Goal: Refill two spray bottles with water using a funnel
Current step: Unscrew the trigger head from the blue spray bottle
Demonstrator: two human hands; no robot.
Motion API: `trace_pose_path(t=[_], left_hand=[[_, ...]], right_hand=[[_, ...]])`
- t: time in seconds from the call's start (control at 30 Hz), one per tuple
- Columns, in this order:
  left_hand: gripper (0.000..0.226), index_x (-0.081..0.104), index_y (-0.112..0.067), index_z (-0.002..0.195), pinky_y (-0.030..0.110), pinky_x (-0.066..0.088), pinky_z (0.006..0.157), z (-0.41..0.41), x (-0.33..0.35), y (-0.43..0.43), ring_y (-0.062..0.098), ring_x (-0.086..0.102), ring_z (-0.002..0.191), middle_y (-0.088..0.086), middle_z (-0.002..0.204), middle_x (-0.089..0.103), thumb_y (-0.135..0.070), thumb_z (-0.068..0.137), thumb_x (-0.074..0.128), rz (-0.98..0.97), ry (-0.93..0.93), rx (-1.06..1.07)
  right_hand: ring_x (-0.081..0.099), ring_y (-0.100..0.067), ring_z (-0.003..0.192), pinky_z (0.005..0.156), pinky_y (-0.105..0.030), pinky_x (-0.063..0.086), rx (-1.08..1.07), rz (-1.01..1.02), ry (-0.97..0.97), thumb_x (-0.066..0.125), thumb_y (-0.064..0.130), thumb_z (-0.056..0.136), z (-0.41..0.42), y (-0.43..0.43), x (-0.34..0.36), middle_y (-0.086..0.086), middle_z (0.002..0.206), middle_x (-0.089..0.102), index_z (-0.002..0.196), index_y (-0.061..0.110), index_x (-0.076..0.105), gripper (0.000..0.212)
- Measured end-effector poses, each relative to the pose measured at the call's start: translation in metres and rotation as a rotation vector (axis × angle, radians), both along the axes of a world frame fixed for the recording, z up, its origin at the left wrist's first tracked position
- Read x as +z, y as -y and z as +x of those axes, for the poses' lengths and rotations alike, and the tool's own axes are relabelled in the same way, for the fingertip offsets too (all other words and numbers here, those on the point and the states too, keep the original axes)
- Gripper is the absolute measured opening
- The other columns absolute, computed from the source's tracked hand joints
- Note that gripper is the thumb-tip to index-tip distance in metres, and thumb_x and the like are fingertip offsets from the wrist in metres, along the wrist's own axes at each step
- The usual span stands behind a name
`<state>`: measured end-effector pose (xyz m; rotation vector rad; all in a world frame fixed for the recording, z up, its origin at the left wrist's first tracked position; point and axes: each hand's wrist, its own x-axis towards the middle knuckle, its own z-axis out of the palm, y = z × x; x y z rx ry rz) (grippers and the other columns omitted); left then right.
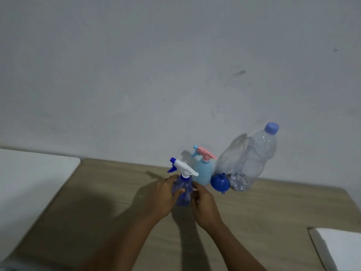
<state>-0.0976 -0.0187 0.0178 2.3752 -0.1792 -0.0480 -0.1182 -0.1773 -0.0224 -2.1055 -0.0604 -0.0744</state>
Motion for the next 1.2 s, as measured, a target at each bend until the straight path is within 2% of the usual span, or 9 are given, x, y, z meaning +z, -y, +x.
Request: trace_pose_path(t=[0.2,0.43,0.53,0.67,0.73,0.83,1.0,1.07,1.2], left_hand=[[0.043,0.052,-0.025,0.134,0.007,0.024,0.069,-0.092,0.007,0.01,0.014,0.059,0.111,-0.006,0.126,0.064,-0.039,0.095,0.059,0.065,0.009,-0.071],[0.041,0.059,-0.02,0.126,-0.003,0.032,0.075,-0.155,-0.02,0.023,0.002,0.057,0.102,-0.006,0.118,0.066,-0.038,0.09,0.065,-0.039,-0.057,-0.056],[0.044,0.055,-0.019,0.13,0.001,0.032,0.077,-0.163,-0.024,0.026,-0.001,0.052,0.103,-0.006,0.123,0.063,-0.04,0.092,0.063,-0.05,-0.053,-0.04],[0.054,0.044,-0.012,0.138,0.016,0.033,0.098,-0.164,-0.027,0.034,0.012,0.05,0.123,0.001,0.134,0.053,-0.036,0.093,0.062,-0.066,-0.116,0.002],[0.051,0.048,-0.018,0.134,0.019,0.038,0.097,-0.161,-0.029,0.035,0.011,0.052,0.119,-0.005,0.127,0.055,-0.033,0.089,0.067,-0.064,-0.065,-0.014],[0.044,0.053,-0.024,0.128,0.026,0.05,0.095,-0.156,-0.035,0.036,0.007,0.059,0.111,-0.009,0.12,0.063,-0.026,0.086,0.069,-0.087,-0.068,-0.053],[0.038,0.061,-0.023,0.118,0.012,0.048,0.08,-0.154,-0.04,0.034,0.001,0.062,0.094,-0.016,0.106,0.065,-0.009,0.083,0.069,-0.119,-0.065,-0.05],[0.036,0.061,-0.028,0.114,0.012,0.048,0.078,-0.153,-0.042,0.033,-0.001,0.062,0.094,-0.019,0.103,0.064,-0.011,0.084,0.07,-0.124,-0.072,-0.05],[0.028,0.06,-0.031,0.11,0.007,0.049,0.078,-0.153,-0.048,0.035,-0.004,0.064,0.094,-0.019,0.101,0.066,-0.016,0.087,0.07,-0.152,-0.078,-0.042]], right_hand=[[0.068,0.002,0.093,0.08,-0.022,0.054,-0.041,0.018,0.0,0.057,0.006,0.093,-0.096,0.017,-0.006,0.02,0.103,0.072,0.11,0.043,0.06,0.041],[0.067,0.001,0.099,0.085,-0.023,0.055,-0.074,0.063,-0.018,0.058,0.007,0.091,-0.165,0.029,-0.008,0.022,0.11,0.069,0.116,0.044,0.057,0.045],[0.066,0.0,0.102,0.088,-0.028,0.056,-0.061,0.074,-0.049,0.058,0.007,0.094,-0.174,0.03,-0.008,0.021,0.114,0.067,0.116,0.046,0.055,0.044],[0.059,0.007,0.109,0.092,-0.028,0.054,-0.102,0.124,-0.08,0.063,0.007,0.09,-0.173,0.031,-0.002,0.025,0.12,0.062,0.119,0.048,0.05,0.051],[0.057,0.007,0.109,0.089,-0.026,0.052,-0.166,0.213,-0.052,0.071,0.007,0.084,-0.167,0.028,0.007,0.023,0.118,0.063,0.118,0.043,0.055,0.052],[0.064,-0.005,0.101,0.08,-0.03,0.057,-0.192,0.292,0.01,0.085,0.014,0.073,-0.152,0.02,0.019,0.012,0.107,0.07,0.109,0.027,0.066,0.042],[0.068,-0.015,0.079,0.072,-0.039,0.059,-0.206,0.288,0.017,0.09,0.013,0.065,-0.137,0.01,0.02,0.003,0.084,0.07,0.089,0.02,0.067,0.034],[0.068,-0.012,0.081,0.073,-0.034,0.058,-0.199,0.25,0.061,0.087,0.011,0.069,-0.136,0.009,0.018,0.007,0.085,0.071,0.092,0.021,0.067,0.033],[0.066,-0.003,0.096,0.082,-0.02,0.055,-0.165,0.187,0.106,0.084,0.017,0.076,-0.136,0.01,0.015,0.015,0.1,0.07,0.118,0.028,0.064,0.048]])
